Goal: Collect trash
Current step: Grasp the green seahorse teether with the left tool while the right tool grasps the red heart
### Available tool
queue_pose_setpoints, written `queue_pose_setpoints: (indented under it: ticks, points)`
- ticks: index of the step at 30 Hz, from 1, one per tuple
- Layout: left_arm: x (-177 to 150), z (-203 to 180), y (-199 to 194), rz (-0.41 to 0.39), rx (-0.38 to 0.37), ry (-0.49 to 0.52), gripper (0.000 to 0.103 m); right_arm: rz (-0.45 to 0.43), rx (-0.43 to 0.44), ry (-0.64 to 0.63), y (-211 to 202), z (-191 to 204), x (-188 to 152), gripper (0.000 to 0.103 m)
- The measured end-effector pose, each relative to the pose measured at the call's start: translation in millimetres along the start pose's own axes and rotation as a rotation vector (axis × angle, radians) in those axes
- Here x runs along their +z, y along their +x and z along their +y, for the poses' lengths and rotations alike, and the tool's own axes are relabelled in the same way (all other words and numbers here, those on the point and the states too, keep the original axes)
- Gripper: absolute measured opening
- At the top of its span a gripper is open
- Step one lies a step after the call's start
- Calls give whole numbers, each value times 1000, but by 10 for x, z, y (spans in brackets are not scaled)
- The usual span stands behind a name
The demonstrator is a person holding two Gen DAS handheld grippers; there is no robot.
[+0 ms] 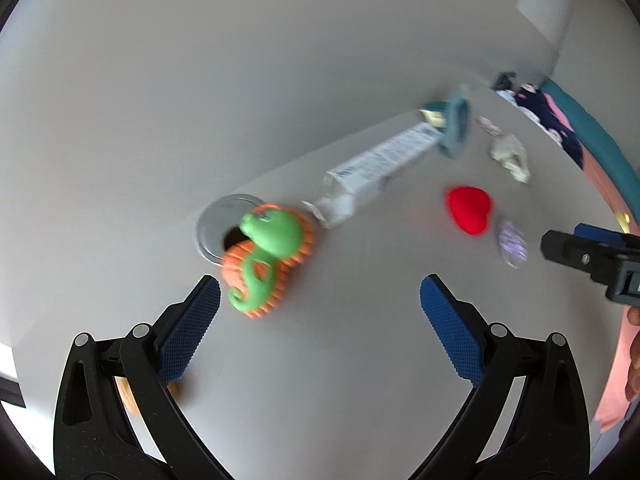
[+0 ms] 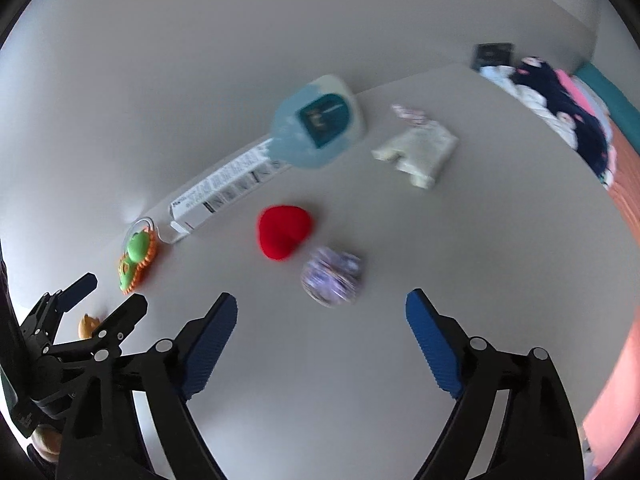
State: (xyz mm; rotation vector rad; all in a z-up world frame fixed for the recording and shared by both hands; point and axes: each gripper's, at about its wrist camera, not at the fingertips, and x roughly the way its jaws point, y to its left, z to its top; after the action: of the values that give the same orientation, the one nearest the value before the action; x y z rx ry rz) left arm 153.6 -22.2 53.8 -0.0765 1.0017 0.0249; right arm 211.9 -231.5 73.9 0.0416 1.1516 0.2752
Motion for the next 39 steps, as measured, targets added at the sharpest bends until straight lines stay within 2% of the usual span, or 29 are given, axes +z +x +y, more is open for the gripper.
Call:
queue_pose_setpoints:
  ticks: [5, 11, 14, 17, 18, 19, 26, 32, 39]
  points:
    - [94, 170, 206, 33, 4, -26, 97, 51, -30, -45, 375, 215, 224, 82]
    - [134, 250, 417, 68, 6, -34, 96, 78, -59, -47, 606, 219, 320, 75]
    - [149, 274, 510, 93, -15, -29, 82, 86, -54, -33, 648, 155, 350, 61]
    - [155, 255, 513, 73, 9, -1, 74, 97, -71, -39, 699, 106, 358, 50]
    - [153, 247, 509, 67, 19, 10, 66, 96, -70, -42, 705, 89, 358, 47]
    - [151, 241, 507, 63, 24, 18, 62, 90, -70, -48, 703, 83, 357, 47]
    - [91, 238, 429, 36, 13, 30, 62, 48, -41, -44, 594, 81, 327, 47]
    - [106, 196, 223, 3, 1, 26, 62, 11, -32, -46, 313, 140, 279, 47]
    - [33, -98, -81, -29, -33, 65, 62, -23, -29, -21, -15, -15, 110, 47]
